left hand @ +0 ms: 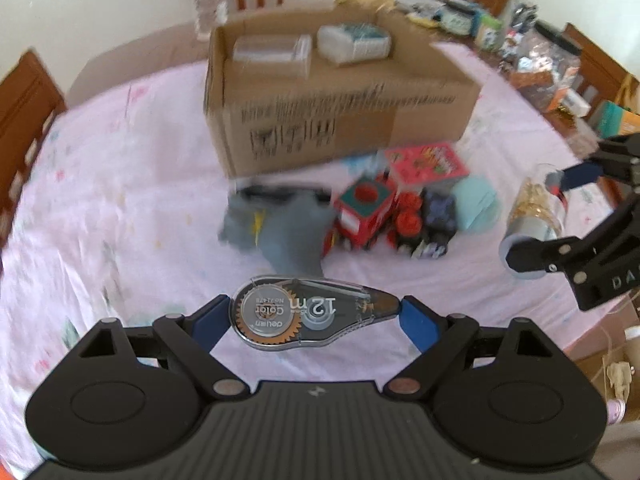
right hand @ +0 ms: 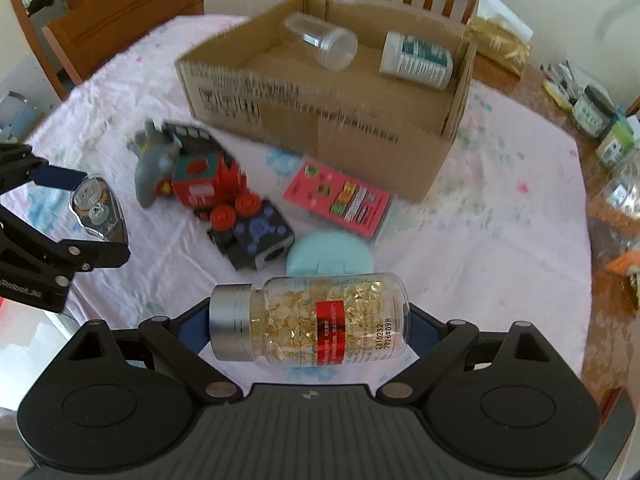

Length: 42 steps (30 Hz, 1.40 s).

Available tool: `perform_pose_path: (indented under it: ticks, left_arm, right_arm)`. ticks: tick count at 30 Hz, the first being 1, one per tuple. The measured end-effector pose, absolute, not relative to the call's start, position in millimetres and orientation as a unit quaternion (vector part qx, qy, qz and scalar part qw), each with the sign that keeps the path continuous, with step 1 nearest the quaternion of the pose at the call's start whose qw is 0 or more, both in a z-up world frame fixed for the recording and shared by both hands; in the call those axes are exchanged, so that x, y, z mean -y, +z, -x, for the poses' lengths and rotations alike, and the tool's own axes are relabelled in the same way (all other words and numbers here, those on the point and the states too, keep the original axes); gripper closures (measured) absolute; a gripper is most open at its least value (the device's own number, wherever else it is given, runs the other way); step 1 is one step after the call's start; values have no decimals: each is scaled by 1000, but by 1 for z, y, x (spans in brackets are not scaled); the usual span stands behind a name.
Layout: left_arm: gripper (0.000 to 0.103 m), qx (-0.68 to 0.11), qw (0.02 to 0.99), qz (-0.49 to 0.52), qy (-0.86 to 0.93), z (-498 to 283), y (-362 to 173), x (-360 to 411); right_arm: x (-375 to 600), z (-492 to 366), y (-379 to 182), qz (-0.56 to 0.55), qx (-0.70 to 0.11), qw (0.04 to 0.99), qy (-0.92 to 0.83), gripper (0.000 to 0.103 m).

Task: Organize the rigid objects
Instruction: 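Carry the tape and capsule bottle into the box and release both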

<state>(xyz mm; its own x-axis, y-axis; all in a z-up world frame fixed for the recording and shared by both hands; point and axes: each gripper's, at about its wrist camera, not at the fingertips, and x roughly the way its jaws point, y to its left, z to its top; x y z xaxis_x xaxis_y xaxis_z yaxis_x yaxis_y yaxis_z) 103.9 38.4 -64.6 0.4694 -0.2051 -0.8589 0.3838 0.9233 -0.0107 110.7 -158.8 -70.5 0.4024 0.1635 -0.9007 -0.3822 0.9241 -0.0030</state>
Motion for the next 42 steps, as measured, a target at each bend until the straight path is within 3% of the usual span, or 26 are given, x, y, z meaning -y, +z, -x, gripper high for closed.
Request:
perform_pose_path:
  ticks: [13,23,28,42]
  left_arm:
    - [13,-377,898,-118,-194,-181,4,-16]
    - [13,-396,894,-108,-179,-246,-27,-8]
    - [8,-391,902,-97,-156,-250,-35,-15]
    - [6,-372,921,-69,-88,-207,-19,-48]
  right_arm:
    - [165,-157,-6,105,-452,867,180,6]
    - [163,-207,5,100,-433,880,170,6]
    - [160,-218,2,104,-437,877,172,6]
    - [154,-264,-12,100,-450,872,166,6]
